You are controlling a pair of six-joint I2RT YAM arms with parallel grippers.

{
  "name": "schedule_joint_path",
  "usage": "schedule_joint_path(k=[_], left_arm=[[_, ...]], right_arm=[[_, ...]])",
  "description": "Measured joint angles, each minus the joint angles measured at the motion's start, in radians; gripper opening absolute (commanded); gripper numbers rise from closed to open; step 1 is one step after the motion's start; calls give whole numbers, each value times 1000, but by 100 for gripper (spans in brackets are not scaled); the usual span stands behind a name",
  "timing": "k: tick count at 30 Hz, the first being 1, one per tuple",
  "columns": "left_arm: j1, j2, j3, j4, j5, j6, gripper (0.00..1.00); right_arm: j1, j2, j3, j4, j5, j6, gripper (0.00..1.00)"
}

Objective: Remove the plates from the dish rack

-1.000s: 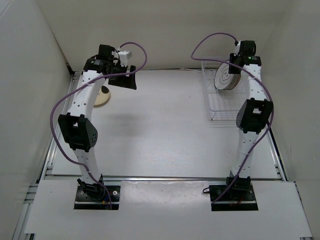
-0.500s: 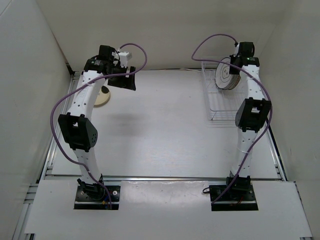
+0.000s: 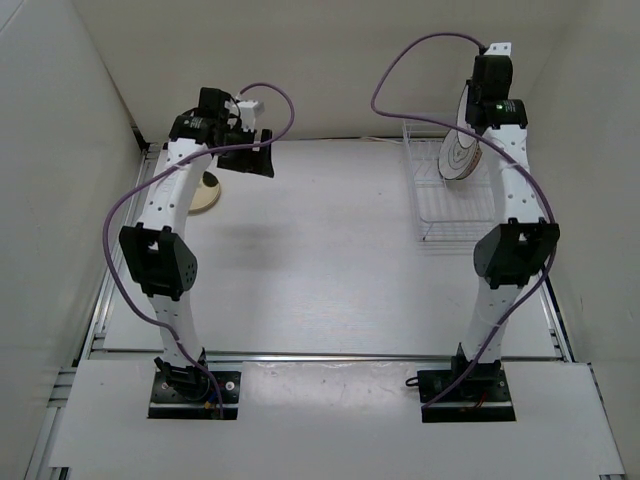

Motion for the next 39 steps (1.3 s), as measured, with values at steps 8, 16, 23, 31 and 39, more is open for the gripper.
schedule_joint_path(k=[8, 16, 23, 31, 39], left_arm=[[0, 34, 269, 10, 128, -26, 100], [-1, 33, 325, 27, 462, -12, 100], [-1, 101, 224, -23, 620, 17, 100], [-5, 136, 167, -73, 675, 51, 100], [-21, 136, 167, -75, 687, 62, 100]], right_arm=[[20, -293, -207, 51, -216, -37, 0], [5, -336, -423, 35, -1055, 3, 0], [109, -257, -537, 14, -1410, 39, 0], [151, -191, -536, 58, -1542, 81, 0], [181, -126, -534, 87, -1568, 125, 0]])
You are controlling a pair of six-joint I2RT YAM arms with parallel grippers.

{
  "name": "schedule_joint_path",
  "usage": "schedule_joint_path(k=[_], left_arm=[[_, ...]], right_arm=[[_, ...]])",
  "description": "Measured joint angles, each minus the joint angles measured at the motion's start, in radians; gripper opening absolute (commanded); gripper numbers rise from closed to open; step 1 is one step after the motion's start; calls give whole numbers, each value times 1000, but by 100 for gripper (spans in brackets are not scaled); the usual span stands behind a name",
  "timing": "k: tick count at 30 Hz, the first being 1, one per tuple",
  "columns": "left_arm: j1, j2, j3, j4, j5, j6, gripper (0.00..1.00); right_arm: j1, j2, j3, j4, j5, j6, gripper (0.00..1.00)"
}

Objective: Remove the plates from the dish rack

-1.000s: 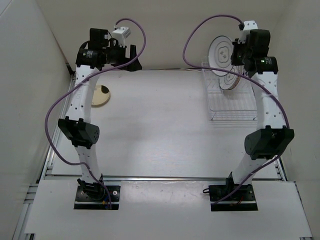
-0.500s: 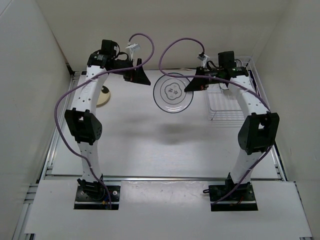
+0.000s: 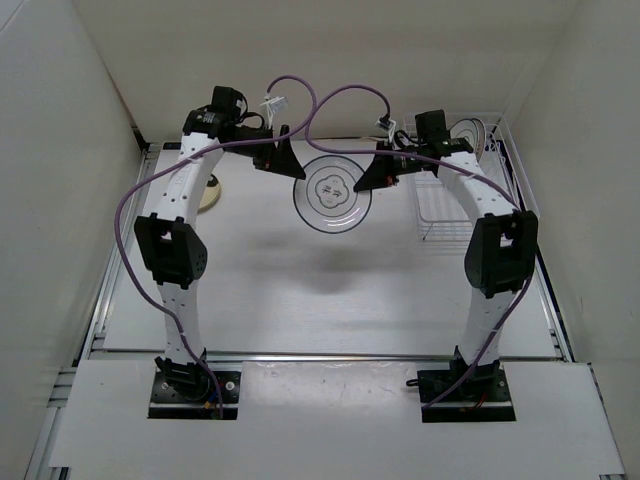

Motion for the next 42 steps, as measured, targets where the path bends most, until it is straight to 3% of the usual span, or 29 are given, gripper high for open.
schedule_joint_path(k=[10, 14, 17, 20, 24, 28, 29, 30, 31, 34, 42], left_arm=[[0, 5, -19, 0, 0, 1, 94], [-6, 11, -33, 0, 10, -3, 87], [-13, 11, -34, 0, 19, -2, 69], [-22, 11, -34, 0, 39, -2, 30], [-35, 12, -38, 1, 13, -12, 10], [-29, 15, -49, 0, -6, -30, 10], [-29, 15, -49, 2, -8, -34, 10], [-30, 15, -49, 6, -8, -42, 10], [-30, 15, -50, 13, -10, -52, 10], [-34, 19, -53, 45, -19, -82, 10], [-16, 128, -34, 224, -18, -313, 10]], right_arm=[[7, 14, 2, 70, -92, 110, 0], [7, 15, -18, 107, -113, 160, 0], [7, 26, -30, 126, -129, 197, 0], [7, 40, -33, 143, -126, 227, 0], [5, 52, -46, 161, -137, 230, 0], [12, 52, -49, 174, -131, 238, 1], [11, 52, -49, 175, -130, 239, 12], [10, 52, -49, 177, -126, 239, 54], [8, 52, -49, 172, -119, 247, 61], [-14, 47, -49, 135, -65, 208, 68], [-223, -133, -83, -60, 217, -5, 69]])
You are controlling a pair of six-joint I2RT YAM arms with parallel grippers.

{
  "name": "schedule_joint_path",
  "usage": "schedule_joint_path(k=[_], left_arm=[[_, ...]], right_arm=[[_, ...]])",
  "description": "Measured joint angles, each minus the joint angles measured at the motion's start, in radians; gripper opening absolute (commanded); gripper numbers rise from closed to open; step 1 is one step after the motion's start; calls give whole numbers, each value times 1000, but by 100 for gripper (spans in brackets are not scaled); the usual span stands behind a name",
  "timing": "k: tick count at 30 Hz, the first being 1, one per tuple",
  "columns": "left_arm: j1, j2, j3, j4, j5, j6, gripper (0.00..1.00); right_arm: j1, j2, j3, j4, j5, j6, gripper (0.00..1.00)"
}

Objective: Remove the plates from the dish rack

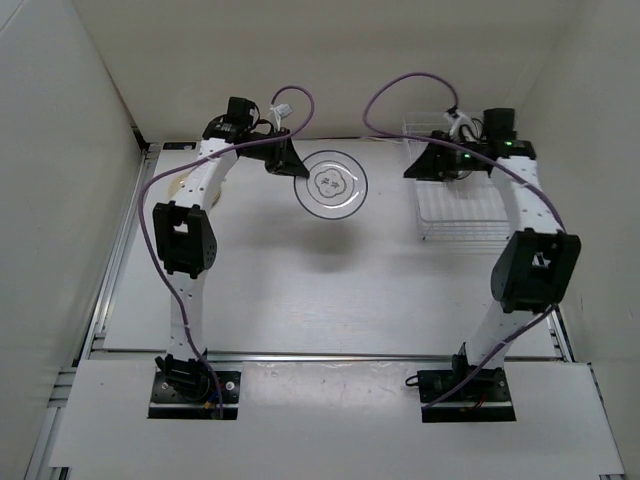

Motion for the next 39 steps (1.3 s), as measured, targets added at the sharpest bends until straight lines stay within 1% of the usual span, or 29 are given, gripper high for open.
schedule_joint_path(k=[4, 7, 10, 14, 19, 24, 25, 28, 33, 34, 36, 37, 39], left_arm=[[45, 101, 30, 98, 8, -123, 10], [89, 172, 42, 164, 11, -213, 10], [129, 236, 45, 222, 9, -296, 10], [171, 324, 54, 277, -23, -375, 10], [180, 402, 58, 299, -76, -413, 10], [173, 439, 73, 303, -117, -416, 10], [173, 441, 77, 307, -127, -415, 11], [171, 441, 89, 309, -157, -399, 20], [168, 441, 97, 289, -237, -357, 43], [168, 439, 101, 282, -246, -352, 43], [167, 431, 111, 270, -284, -337, 50], [166, 427, 115, 265, -303, -330, 58], [164, 413, 118, 255, -341, -315, 66]], right_arm=[[-122, -144, 0, -87, 124, -109, 69], [-205, -228, 0, -188, 161, -197, 69], [-308, -266, 1, -313, 179, -284, 69], [-421, -272, -7, -449, 211, -360, 69], [-438, -315, -34, -527, 250, -410, 69], [-435, -357, -44, -549, 254, -425, 69], [-435, -360, -47, -555, 254, -425, 69], [-435, -361, -51, -561, 256, -425, 69], [-435, -361, -52, -561, 259, -424, 69], [-435, -361, -52, -561, 261, -423, 69], [-435, -361, -52, -560, 262, -421, 69], [-435, -361, -52, -560, 262, -419, 69], [-435, -361, -52, -556, 261, -414, 69]])
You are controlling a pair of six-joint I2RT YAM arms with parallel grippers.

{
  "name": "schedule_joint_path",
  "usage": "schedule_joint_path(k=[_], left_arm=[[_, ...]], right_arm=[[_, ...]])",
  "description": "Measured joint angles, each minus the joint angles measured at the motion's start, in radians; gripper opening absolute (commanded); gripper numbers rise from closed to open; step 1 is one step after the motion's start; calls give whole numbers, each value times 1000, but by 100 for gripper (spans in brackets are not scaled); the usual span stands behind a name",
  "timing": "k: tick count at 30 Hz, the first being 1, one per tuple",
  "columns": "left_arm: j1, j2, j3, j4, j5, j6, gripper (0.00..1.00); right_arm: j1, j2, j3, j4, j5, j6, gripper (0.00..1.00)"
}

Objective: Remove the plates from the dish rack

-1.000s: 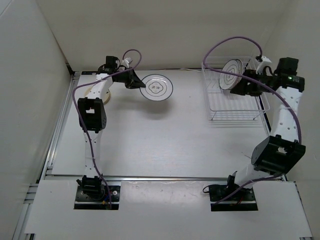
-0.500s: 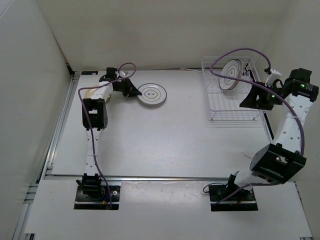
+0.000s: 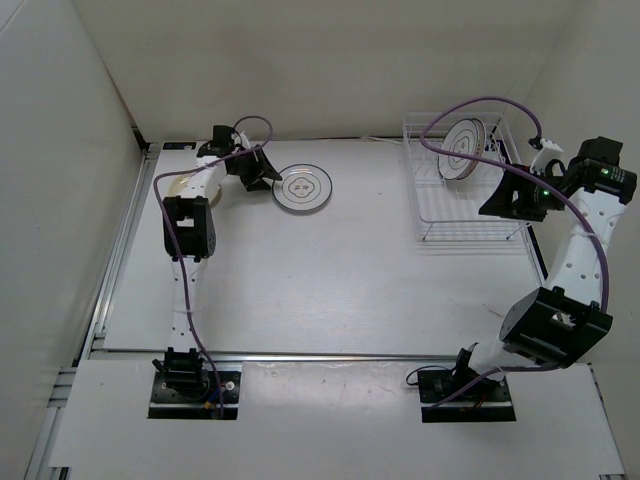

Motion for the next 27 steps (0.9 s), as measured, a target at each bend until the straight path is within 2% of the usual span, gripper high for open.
schedule_joint_path(k=[2, 8, 13, 14, 19, 20, 21, 27], left_arm=[[-4, -18, 0, -14, -61, 28, 71], [-35, -66, -3, -74, -316, 100, 71], [-63, -115, -26, -142, -512, 163, 71], [-66, -128, -25, -151, -528, 179, 76], [-98, -267, -37, -175, -528, 296, 87], [-108, -311, -47, -178, -514, 325, 90], [-120, -355, -60, -181, -498, 349, 99], [-204, -615, -150, -209, -401, 477, 99]], right_arm=[[0, 0, 0, 8, 0, 8, 70], [0, 8, 12, 66, 15, 61, 72], [19, 42, 63, 176, 152, 127, 75], [25, 60, 88, 195, 188, 135, 75], [66, 203, 247, 295, 311, 168, 75], [77, 241, 283, 314, 338, 172, 74], [89, 282, 321, 326, 363, 175, 73], [192, 494, 495, 405, 504, 186, 69]])
